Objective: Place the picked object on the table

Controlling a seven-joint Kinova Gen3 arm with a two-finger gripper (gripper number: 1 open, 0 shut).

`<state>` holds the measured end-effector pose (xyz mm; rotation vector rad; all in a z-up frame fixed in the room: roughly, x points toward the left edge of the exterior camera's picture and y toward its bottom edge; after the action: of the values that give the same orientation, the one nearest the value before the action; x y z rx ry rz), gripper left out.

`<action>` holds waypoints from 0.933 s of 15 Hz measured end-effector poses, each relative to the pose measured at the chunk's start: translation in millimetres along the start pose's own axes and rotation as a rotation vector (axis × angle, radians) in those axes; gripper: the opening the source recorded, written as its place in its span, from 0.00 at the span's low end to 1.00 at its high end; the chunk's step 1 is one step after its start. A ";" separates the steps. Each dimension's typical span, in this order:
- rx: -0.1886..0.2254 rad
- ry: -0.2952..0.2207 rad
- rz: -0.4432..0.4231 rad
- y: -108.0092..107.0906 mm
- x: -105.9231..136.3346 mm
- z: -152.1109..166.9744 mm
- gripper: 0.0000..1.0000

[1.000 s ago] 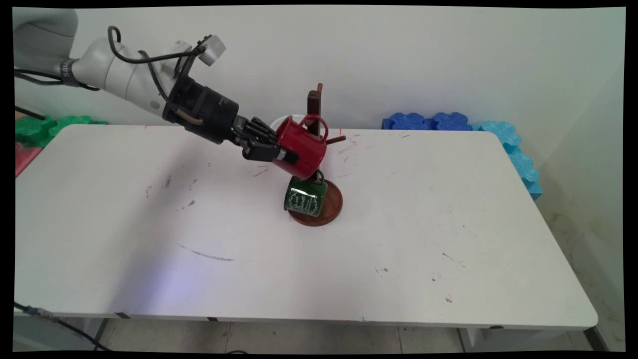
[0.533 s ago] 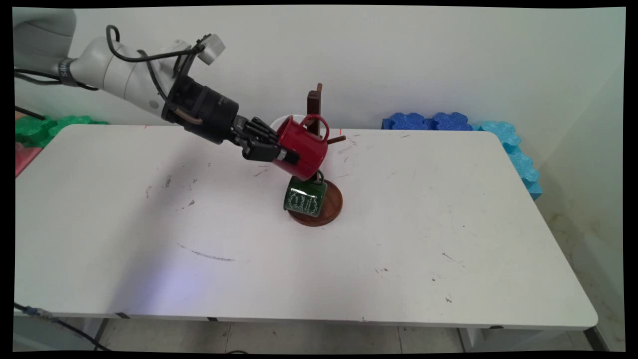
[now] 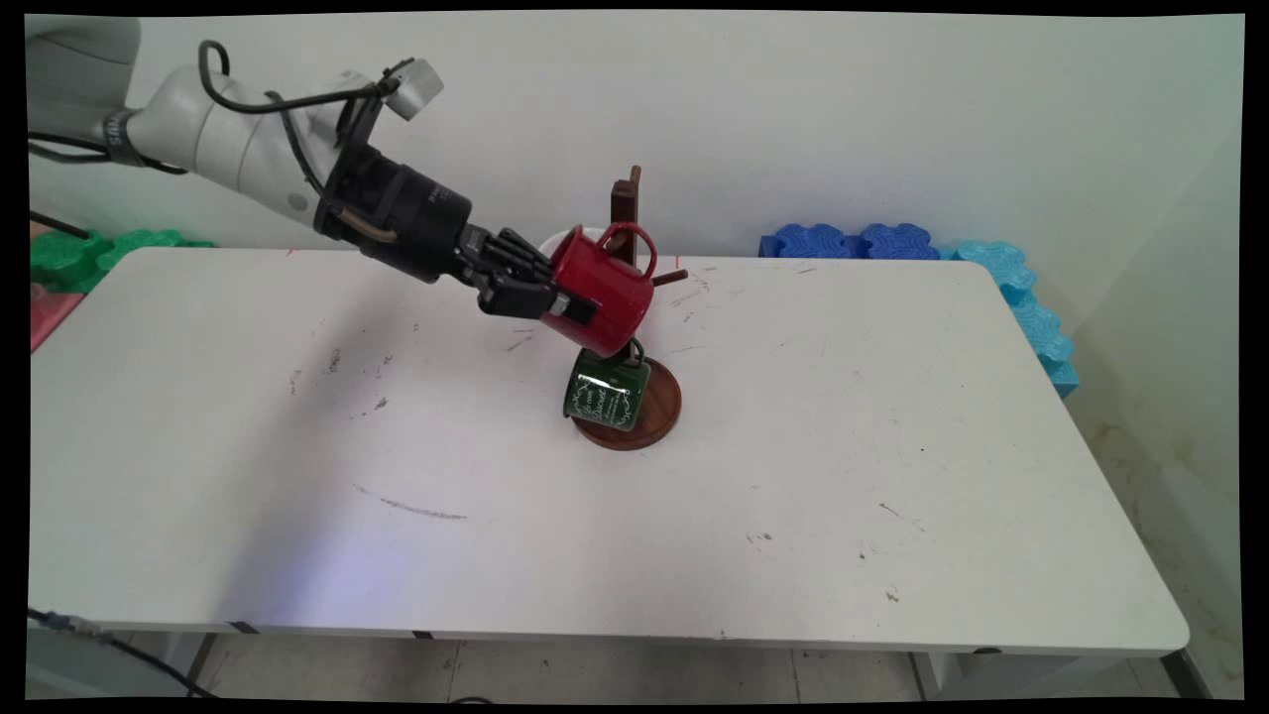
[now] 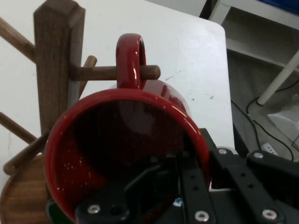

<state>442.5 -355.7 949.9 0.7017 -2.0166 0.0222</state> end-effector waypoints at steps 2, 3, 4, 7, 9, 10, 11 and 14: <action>-0.003 0.000 0.001 1.9 0.5 -1.7 0.00; -0.006 0.000 0.001 3.2 0.5 -2.7 0.00; -0.008 0.000 0.001 5.0 0.6 -4.0 0.00; -0.018 0.000 0.003 10.3 1.4 -7.5 0.00; -0.025 0.001 0.004 13.9 1.9 -9.7 0.00; -0.030 0.001 0.006 16.0 2.1 -11.1 0.00; -0.034 0.001 0.008 18.4 2.3 -12.9 0.00; -0.044 0.000 0.012 22.9 2.5 -16.8 0.00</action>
<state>443.8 -332.9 966.9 0.6619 -2.0151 -0.0146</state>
